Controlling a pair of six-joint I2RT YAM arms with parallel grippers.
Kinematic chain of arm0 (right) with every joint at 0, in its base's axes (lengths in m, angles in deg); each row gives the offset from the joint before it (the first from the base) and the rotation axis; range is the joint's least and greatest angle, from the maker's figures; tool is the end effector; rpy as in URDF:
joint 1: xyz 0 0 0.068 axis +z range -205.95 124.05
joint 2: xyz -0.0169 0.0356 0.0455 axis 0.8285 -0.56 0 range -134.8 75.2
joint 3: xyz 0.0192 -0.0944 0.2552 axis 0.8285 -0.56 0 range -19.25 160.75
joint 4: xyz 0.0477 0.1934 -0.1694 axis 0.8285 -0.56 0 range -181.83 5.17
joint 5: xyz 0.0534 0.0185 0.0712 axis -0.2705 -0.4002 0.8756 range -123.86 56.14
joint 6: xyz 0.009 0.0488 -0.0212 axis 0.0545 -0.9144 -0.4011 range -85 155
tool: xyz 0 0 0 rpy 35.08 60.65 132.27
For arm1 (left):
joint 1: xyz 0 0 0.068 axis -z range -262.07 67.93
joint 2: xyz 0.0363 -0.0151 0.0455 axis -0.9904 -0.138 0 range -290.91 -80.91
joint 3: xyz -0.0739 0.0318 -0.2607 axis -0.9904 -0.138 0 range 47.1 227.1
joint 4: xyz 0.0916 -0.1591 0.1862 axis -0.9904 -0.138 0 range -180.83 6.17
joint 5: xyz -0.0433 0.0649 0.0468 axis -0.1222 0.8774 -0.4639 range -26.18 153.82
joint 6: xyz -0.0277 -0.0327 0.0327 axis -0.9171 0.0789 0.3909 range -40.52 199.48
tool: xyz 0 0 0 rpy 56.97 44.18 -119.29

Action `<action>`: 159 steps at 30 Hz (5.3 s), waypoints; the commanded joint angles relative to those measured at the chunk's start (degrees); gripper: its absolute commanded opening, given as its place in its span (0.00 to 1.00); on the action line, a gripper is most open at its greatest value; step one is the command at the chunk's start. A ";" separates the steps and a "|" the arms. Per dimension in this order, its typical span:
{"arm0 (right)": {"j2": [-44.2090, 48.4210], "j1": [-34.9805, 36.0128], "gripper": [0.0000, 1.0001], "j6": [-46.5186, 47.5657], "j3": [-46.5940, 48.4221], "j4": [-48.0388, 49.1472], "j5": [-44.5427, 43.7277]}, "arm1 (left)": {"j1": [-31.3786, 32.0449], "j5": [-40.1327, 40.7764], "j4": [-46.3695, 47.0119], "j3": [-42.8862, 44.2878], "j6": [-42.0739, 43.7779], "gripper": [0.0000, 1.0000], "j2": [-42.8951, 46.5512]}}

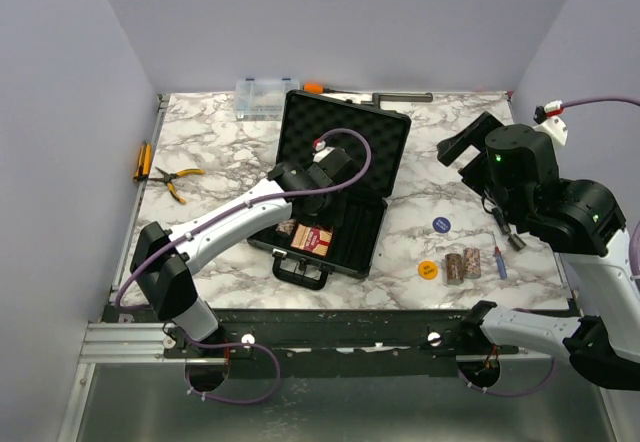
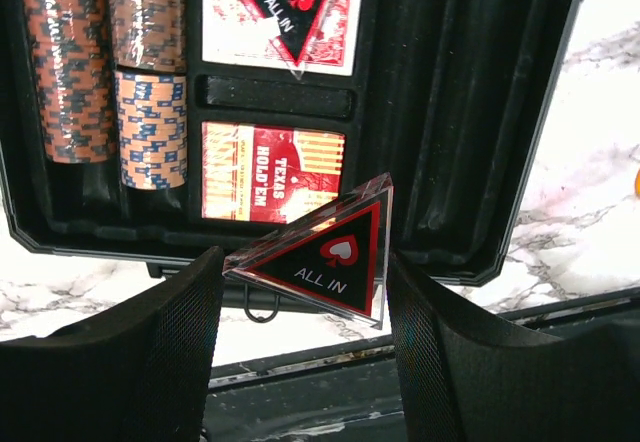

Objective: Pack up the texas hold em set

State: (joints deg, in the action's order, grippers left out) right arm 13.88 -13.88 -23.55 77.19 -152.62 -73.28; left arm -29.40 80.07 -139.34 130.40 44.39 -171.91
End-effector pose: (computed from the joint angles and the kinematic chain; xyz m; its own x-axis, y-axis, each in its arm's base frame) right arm 0.1225 0.0802 0.4803 -0.3121 0.6061 -0.7316 0.2788 0.7946 0.5393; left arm 0.2045 -0.2518 0.3075 -0.8378 0.1884 -0.5124 0.2508 0.9665 -0.0546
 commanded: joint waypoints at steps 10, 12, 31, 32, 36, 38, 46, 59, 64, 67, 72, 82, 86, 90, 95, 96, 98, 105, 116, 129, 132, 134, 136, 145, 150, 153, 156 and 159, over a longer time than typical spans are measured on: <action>1.42 0.22 1.00 -2.97 -0.80 -2.38 1.52 | -3.43 -2.72 -1.94 -2.40 -10.33 0.00 -4.73; 1.60 0.27 1.00 -3.55 -1.22 -2.90 2.41 | -3.70 -2.88 -1.51 -2.69 -10.44 0.00 -5.22; 2.27 0.30 1.00 -5.44 -5.68 -1.91 5.67 | -6.97 -6.01 3.33 -7.18 -10.21 0.00 -10.54; 2.18 0.30 1.00 -5.43 -5.74 -1.86 5.62 | -7.15 -6.20 3.55 -7.43 -10.26 0.00 -10.61; 2.05 0.25 1.00 -5.18 -5.67 -1.83 5.36 | -7.38 -6.75 4.25 -8.39 -10.52 0.00 -10.71; 1.95 0.26 1.00 -5.08 -5.65 -1.74 5.33 | -7.48 -7.23 4.50 -8.64 -10.83 0.00 -10.77; 1.32 0.27 1.00 -4.57 -6.01 -1.19 6.24 | -8.17 -7.64 5.13 -9.34 -11.11 0.00 -10.41; 1.49 0.29 1.00 -4.22 -6.41 -1.39 6.02 | -8.63 -7.73 5.75 -10.76 -11.32 0.00 -10.37; 1.36 0.30 1.00 -4.12 -6.57 -1.18 5.80 | -8.80 -7.64 5.85 -10.89 -11.39 0.02 -9.82; 1.23 0.27 1.00 -3.86 -6.70 -0.97 5.83 | -8.89 -7.68 5.85 -10.89 -11.21 0.08 -9.52; 1.12 0.24 1.00 -3.69 -7.12 -0.52 5.89 | -8.98 -7.64 5.81 -10.96 -11.04 0.29 -8.84; 1.38 0.26 1.00 -2.78 -7.87 0.62 5.72 | -9.03 -6.94 5.70 -11.63 -11.44 0.95 -3.22; 1.60 0.24 1.00 -2.14 -8.43 1.32 6.08 | -9.07 -7.28 5.54 -11.85 -11.55 0.98 -0.38; 2.12 0.24 1.00 -1.09 -9.21 2.25 6.36 | -8.98 -7.51 5.50 -12.16 -11.49 0.98 3.95; 3.27 0.26 1.00 2.10 -9.47 3.45 6.98 | -8.89 -6.10 5.33 -13.52 -10.41 0.98 12.40; 3.43 0.26 1.00 2.83 -9.04 3.53 7.39 | -8.89 -5.51 5.15 -14.13 -10.43 0.98 14.24; 3.62 0.30 1.00 4.12 -8.18 2.70 8.16 | -8.89 -4.64 4.86 -15.66 -10.69 0.98 18.86; 5.50 0.30 1.00 7.22 -10.68 2.06 11.31 | -8.89 -5.52 -0.07 -17.97 -10.98 0.98 34.02; 5.61 0.27 1.00 2.94 -20.29 0.52 15.21 | -9.07 -4.74 -7.01 -29.65 -9.84 0.98 56.44; 0.85 0.22 1.00 -2.58 -31.96 0.31 14.28 | -9.07 -5.18 0.27 -38.34 -4.92 0.98 69.85; -0.34 0.20 1.00 -2.01 -35.48 1.77 15.13 | -9.07 -7.42 0.83 -38.31 -3.94 0.98 69.00; -1.82 0.07 1.00 -1.29 -36.96 2.35 15.16 | -9.06 -9.45 1.23 -38.76 -3.54 0.98 68.57; -3.50 -0.92 1.00 -0.50 -38.47 2.71 15.85 | -9.06 -11.06 1.69 -38.99 -3.50 0.98 68.11; -6.98 -12.98 0.96 3.24 -43.44 4.41 19.19 | -9.07 -9.18 1.97 -39.87 -4.40 0.98 70.58; -10.50 -17.66 0.96 8.28 -45.44 6.99 19.70 | -9.24 -8.78 2.51 -40.35 -5.16 0.99 73.20; -11.99 -18.55 0.96 10.09 -45.51 8.04 19.76 | -9.58 -8.78 2.85 -40.65 -5.16 0.98 74.51; -12.67 -19.16 0.96 11.30 -45.42 8.89 20.16 | -10.26 -9.62 3.29 -40.77 -4.74 0.98 74.70; -12.95 -19.13 0.96 11.19 -45.61 8.97 20.62 | -10.80 -10.39 3.34 -40.81 -4.46 0.98 74.21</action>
State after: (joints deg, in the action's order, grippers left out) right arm 1.35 -32.70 -14.10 31.88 -145.21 -53.87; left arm -39.26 70.84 -137.22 90.32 39.58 -97.68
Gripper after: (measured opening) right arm 0.960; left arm 0.985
